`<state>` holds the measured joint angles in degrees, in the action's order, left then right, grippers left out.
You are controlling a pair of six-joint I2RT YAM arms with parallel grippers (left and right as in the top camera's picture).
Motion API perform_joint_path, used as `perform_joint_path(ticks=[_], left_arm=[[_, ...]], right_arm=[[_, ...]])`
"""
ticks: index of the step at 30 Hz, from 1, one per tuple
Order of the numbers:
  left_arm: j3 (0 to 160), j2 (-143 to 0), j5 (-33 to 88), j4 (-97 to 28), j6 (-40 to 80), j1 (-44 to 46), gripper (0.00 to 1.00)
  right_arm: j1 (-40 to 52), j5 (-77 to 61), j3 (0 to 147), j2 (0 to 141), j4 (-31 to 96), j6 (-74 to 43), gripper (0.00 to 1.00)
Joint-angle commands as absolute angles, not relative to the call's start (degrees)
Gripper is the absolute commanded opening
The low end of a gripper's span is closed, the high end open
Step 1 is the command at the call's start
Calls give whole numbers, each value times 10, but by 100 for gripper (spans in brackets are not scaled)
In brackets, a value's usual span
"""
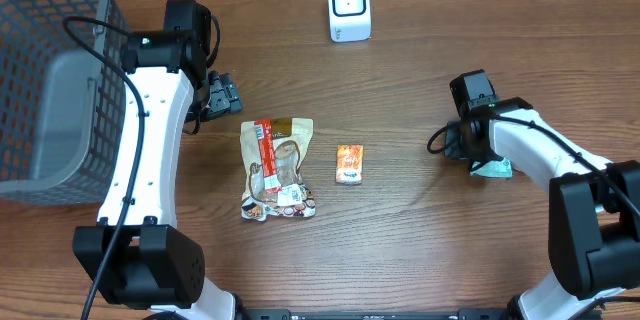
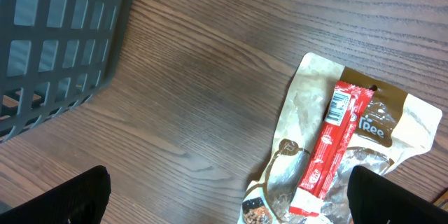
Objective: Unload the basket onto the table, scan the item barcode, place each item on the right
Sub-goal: 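Move the right gripper left over the small orange pack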
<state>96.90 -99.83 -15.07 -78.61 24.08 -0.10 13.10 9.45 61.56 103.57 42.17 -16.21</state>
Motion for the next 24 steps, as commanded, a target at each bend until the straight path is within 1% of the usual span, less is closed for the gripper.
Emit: perform_joint_path(ticks=[1,3,6,8,10,15,19,24], left_arm=[[981,-1000,-154,-786,251,0,100],[981,-1000,-154,-786,251,0,100],[981,-1000,-154,-786,251,0,100],[981,-1000,-154,-786,251,0,99],[981,-1000,-154,-786,251,0,100],[981,-1000,-154,-786,251,0,100],[981,-1000,-154,-786,251,0,99],[981,-1000,-154,-786,251,0,100]], right_arm=[[133,64,682,1032,464,-147,24],[139,5,720,1032,503,-144,26],[155,-110,762,1032,537,-114,34],[170,-181,772,1032,538,-115,40],[187,-224,772,1032,533,-115,42],[241,-225,772,1032,526,-115,48],[276,-192,772,1032,512,-115,49],[297,-178,771,1032,502,-115,49]])
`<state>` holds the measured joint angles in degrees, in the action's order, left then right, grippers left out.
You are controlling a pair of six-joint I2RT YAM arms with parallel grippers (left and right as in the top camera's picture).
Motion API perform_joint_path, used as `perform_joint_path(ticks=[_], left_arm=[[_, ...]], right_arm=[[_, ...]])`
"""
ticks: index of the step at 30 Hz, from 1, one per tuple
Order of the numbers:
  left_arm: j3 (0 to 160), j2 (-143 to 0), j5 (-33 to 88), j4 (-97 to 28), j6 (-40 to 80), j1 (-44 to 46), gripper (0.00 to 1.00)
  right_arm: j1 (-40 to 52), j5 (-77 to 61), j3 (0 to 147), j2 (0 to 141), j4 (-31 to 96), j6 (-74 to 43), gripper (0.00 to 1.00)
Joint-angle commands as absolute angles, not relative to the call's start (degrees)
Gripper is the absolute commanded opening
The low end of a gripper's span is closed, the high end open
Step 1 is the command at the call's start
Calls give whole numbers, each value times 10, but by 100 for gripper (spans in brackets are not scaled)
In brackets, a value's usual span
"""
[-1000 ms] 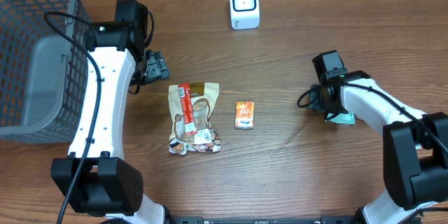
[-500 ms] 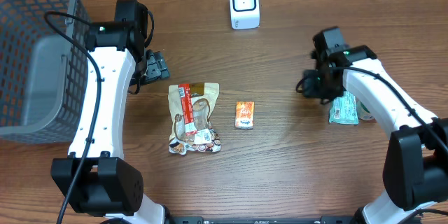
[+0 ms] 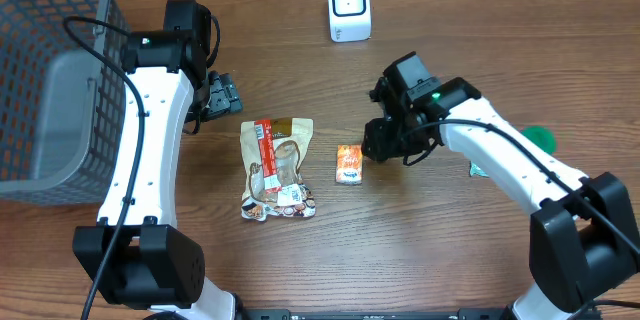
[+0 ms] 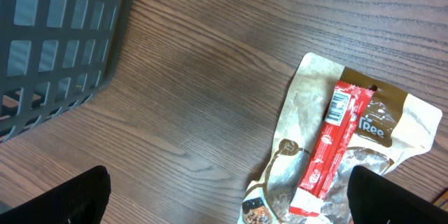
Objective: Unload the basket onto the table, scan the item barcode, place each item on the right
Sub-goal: 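Move the right gripper left over the small orange pack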
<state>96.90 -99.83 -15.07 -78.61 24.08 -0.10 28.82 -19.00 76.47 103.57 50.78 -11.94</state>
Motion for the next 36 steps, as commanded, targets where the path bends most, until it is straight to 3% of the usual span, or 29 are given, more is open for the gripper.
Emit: perform_joint_path(ticks=[1,5,9,11,36], left_arm=[[981,-1000,-154,-786,251,0,100],[981,-1000,-154,-786,251,0,100],[981,-1000,-154,-786,251,0,99],[981,-1000,-154,-786,251,0,100],[981,-1000,-154,-786,251,0,100]], right_arm=[[302,-177,771,1032,497,-115,49],[311,-175,768,1032,476,-115,46],[312,-176,765,1032,465,-117,24],[312,-176,760,1032,461,-119,20],[335,-206,583,1032,198,-183,7]])
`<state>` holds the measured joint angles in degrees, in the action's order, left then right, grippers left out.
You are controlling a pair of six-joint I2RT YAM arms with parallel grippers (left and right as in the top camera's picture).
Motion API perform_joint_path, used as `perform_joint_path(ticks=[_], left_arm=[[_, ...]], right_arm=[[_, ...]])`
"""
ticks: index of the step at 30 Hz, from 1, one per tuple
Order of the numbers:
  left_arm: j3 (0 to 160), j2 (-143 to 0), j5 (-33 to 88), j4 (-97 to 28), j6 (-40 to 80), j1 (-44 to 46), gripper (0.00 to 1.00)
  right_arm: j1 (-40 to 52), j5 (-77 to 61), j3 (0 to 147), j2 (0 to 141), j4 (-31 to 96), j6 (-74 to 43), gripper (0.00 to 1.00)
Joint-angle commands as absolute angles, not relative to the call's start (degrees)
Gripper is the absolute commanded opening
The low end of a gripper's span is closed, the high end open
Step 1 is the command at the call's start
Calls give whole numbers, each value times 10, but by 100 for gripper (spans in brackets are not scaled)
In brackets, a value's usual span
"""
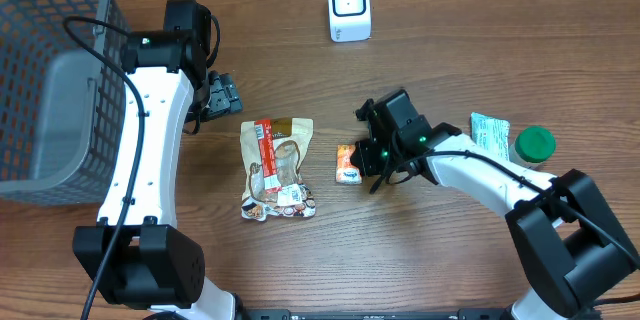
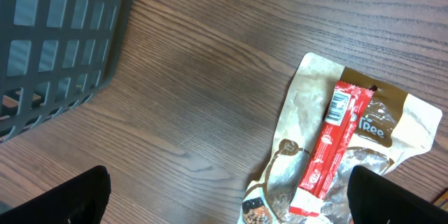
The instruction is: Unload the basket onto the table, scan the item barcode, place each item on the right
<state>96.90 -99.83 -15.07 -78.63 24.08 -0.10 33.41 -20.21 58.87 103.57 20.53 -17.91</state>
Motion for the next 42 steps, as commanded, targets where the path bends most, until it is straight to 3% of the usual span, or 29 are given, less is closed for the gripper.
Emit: perform_joint_path(ticks=[1,11,42], left_arm=[[981,-1000,-154,-786,251,0,100],[981,-1000,-154,-786,251,0,99],[981,-1000,-154,-786,251,0,99]], right_arm=[[335,-206,583,1032,198,-183,7],[336,-174,581,1032,196,-256,6],[337,-156,581,1055,195,-285,4]])
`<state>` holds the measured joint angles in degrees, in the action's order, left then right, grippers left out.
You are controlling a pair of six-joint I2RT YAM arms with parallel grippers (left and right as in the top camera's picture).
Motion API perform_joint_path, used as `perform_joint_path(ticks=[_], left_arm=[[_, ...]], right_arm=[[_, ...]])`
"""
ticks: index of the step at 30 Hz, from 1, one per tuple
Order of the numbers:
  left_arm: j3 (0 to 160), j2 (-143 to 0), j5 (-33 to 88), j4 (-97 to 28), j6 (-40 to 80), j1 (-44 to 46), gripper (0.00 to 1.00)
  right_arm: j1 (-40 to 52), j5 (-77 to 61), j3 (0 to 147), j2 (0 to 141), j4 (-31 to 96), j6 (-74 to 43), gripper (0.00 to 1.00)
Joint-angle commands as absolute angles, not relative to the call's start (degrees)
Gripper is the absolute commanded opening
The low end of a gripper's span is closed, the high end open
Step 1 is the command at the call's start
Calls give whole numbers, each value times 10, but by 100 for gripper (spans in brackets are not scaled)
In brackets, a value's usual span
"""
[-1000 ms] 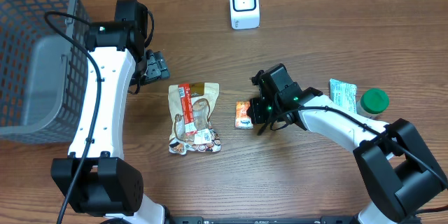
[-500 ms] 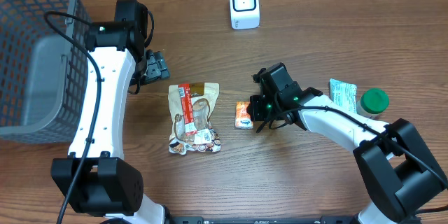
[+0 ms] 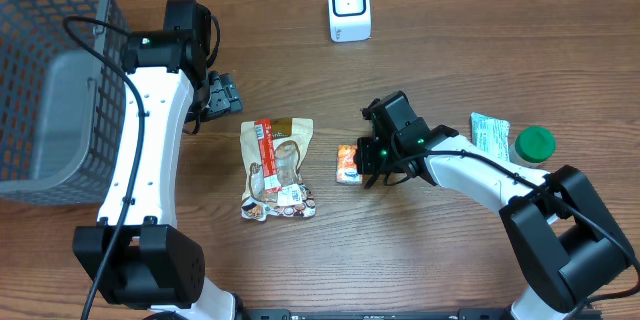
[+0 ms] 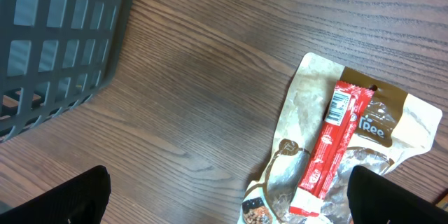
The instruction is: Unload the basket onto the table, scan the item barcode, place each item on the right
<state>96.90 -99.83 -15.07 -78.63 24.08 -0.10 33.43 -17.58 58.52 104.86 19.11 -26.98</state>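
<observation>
A white barcode scanner point(image 3: 349, 7) stands at the back of the table. A small orange packet point(image 3: 348, 164) lies mid-table. My right gripper point(image 3: 369, 157) is down at the packet's right edge; its wrist hides the fingers, so their state is unclear. A tan pouch point(image 3: 277, 168) with a red stick pack point(image 3: 263, 150) on it lies left of the packet. The left wrist view shows the same pouch point(image 4: 301, 112) and red stick pack point(image 4: 330, 143). My left gripper point(image 3: 222, 95) hangs open up and left of the pouch, holding nothing, and its fingertips point(image 4: 77, 196) sit wide apart.
A grey mesh basket point(image 3: 40, 80) fills the left side and shows as basket point(image 4: 56, 35) in the left wrist view. A teal-and-white packet point(image 3: 488, 132) and a green-lidded container point(image 3: 533, 144) sit at the right, beside my right arm.
My right gripper has shifted very slightly at the orange packet's right edge. The packet, the pouch and my left arm stand as before.
My right gripper was first at the far right over the teal-and-white packet. Then it was mid-table just right of the orange packet. After that it was down at the packet's right edge, where it still is. My left arm stayed open and unmoved throughout.
</observation>
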Motion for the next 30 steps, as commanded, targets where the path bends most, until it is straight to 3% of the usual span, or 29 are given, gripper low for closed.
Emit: perform_joint_path(ticks=[1,16,30], left_arm=[[981,-1000,-154,-786,251,0,100],[981,-1000,-154,-786,251,0,99],[981,-1000,-154,-786,251,0,99]], right_arm=[[337,-146,581,1055,199,-295,4],[332,-76,581,1055,233,-389,4],[311,-83,581,1054,239,-393,7]])
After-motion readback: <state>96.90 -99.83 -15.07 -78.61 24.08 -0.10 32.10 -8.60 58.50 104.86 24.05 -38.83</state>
